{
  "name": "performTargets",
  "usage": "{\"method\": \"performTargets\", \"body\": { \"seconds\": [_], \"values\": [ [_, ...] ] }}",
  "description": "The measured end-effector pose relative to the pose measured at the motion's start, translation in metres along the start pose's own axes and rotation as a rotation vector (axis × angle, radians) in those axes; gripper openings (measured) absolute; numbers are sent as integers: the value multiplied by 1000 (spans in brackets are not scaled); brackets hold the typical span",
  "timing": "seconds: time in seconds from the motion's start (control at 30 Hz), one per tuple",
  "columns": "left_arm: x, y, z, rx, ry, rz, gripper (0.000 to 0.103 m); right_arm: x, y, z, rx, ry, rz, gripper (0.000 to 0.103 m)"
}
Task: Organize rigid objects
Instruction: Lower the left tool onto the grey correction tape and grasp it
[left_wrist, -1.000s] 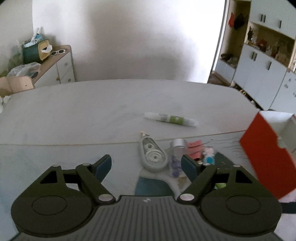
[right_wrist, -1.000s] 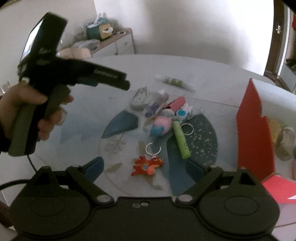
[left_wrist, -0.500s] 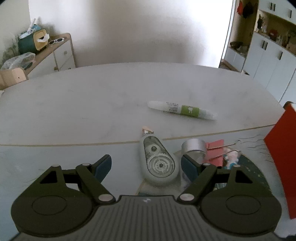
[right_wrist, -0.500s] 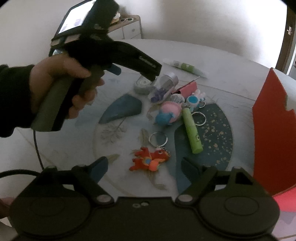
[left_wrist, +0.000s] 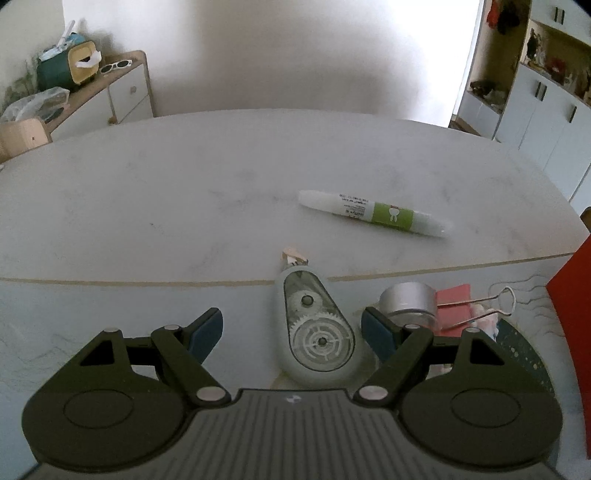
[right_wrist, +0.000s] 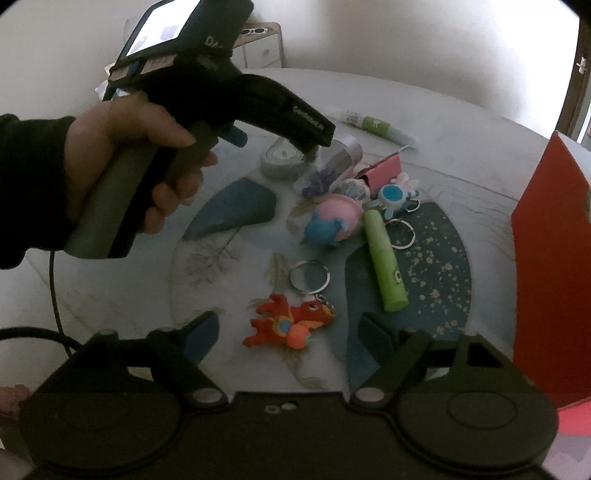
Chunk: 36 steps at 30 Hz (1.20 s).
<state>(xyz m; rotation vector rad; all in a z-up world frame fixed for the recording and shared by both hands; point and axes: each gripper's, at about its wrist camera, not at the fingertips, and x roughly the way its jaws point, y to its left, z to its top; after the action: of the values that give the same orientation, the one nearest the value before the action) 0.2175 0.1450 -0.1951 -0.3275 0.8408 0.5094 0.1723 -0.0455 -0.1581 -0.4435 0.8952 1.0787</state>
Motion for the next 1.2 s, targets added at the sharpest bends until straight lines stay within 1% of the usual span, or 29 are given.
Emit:
{"method": "performTargets", "body": {
  "seconds": [0.17, 0.23, 0.33, 0.47, 0.53, 0.57, 0.6, 0.63, 0.67, 0.7, 0.73, 0.87, 0.97, 1.2],
  "values": [
    [5, 0, 0, -7, 2, 1, 82, 6, 2, -1, -12, 4, -7, 78],
    [8, 1, -1, -11, 15, 16, 82, 9, 4, -1, -22, 6, -10, 76],
    [9, 1, -4, -2, 6, 39, 82, 10, 7, 0, -43, 0, -17, 76],
    [9, 2, -7, 9, -7, 36, 82, 12, 9, 2, -66, -6, -32, 68],
    [7, 3, -8, 11, -13, 34, 78, 13, 10, 2, -77, -8, -45, 63],
    [6, 3, -9, 12, -17, 30, 75, 13, 10, 2, -80, -9, -48, 59],
    [5, 4, -9, 13, -22, 27, 70, 13, 10, 2, -77, -11, -48, 55],
    [5, 4, -9, 14, -25, 26, 65, 12, 9, 2, -73, -12, -51, 53],
    [4, 4, -8, 16, -26, 24, 62, 12, 9, 2, -69, -11, -51, 53],
    [4, 5, -8, 19, -27, 22, 56, 12, 8, 2, -67, -12, -54, 52],
    [3, 5, -7, 20, -28, 21, 51, 12, 8, 2, -64, -14, -57, 52],
    [2, 6, -7, 31, -19, 13, 51, 6, 7, 2, -54, -28, -61, 52],
    [-4, 10, -9, 32, -29, 8, 51, -2, 5, 2, -37, -37, -62, 52],
    [-25, 16, -17, 36, -28, -8, 51, -30, 3, 2, 26, -58, -50, 51]
  ]
}}
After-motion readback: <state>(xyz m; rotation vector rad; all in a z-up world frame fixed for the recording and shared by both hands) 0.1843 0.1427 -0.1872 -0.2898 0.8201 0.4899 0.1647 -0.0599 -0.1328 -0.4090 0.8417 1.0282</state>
